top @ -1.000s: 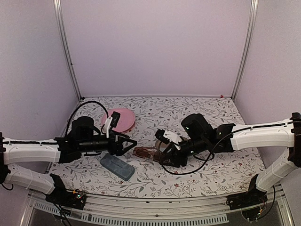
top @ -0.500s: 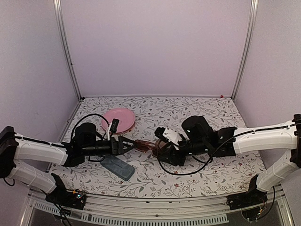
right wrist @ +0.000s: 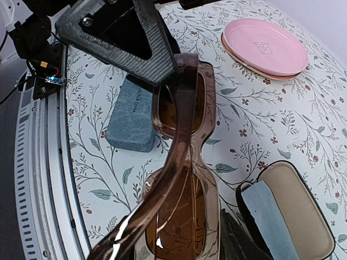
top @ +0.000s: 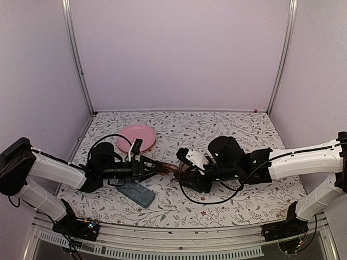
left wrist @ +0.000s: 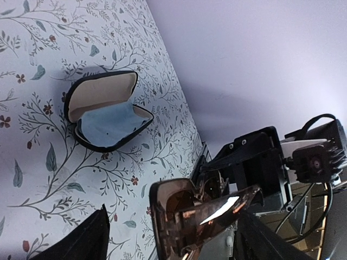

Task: Organize the sunglasses
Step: Fold the left temple of the sunglasses on the sunglasses, then pass from the right arm to the left

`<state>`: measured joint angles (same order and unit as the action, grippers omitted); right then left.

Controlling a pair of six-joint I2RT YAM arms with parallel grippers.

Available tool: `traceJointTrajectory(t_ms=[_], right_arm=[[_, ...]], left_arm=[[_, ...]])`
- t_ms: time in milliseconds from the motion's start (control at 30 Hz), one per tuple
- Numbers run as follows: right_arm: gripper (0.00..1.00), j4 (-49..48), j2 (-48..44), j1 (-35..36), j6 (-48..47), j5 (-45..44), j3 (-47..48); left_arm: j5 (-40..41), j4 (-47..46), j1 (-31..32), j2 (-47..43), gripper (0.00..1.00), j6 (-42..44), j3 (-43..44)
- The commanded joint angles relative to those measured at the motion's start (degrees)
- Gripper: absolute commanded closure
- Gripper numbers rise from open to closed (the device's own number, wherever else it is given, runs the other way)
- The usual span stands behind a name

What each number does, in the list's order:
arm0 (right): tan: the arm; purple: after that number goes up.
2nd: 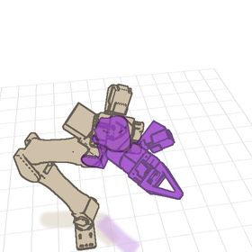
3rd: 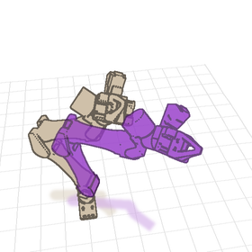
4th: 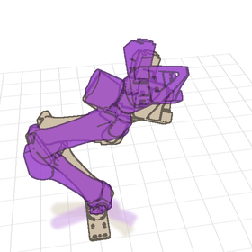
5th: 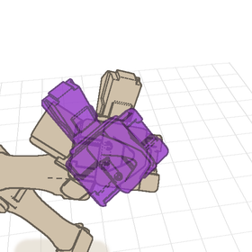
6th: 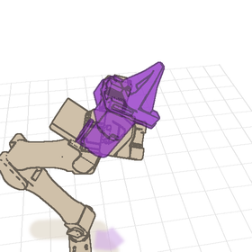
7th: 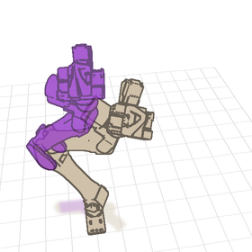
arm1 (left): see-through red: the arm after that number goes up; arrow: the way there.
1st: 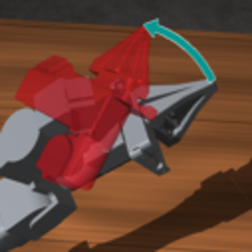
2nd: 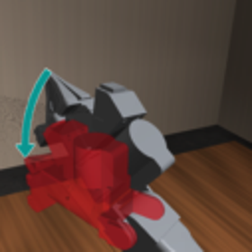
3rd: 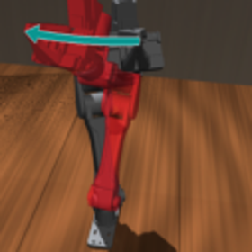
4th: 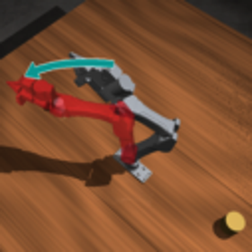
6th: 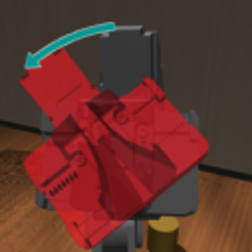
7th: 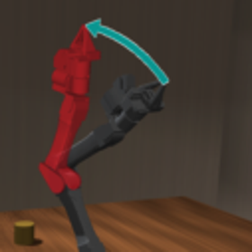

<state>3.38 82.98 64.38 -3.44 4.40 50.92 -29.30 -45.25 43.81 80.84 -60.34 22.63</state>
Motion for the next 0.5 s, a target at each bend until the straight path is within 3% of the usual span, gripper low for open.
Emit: traceJointTrajectory(t_ms=[0, 467], right_arm=[[0.62, -2.3, -0.3, 0.8, 0.5, -1.2, -0.4], [0.59, -3.4, 0.4, 1.1, 0.4, -0.3, -0.6]], left_arm=[[-1.8, -5.5, -0.5, 2.6, 0.21, -2.2, 0.4], [-2.5, -12.1, -0.3, 7.2, 0.38, -4.8, -0.6]])
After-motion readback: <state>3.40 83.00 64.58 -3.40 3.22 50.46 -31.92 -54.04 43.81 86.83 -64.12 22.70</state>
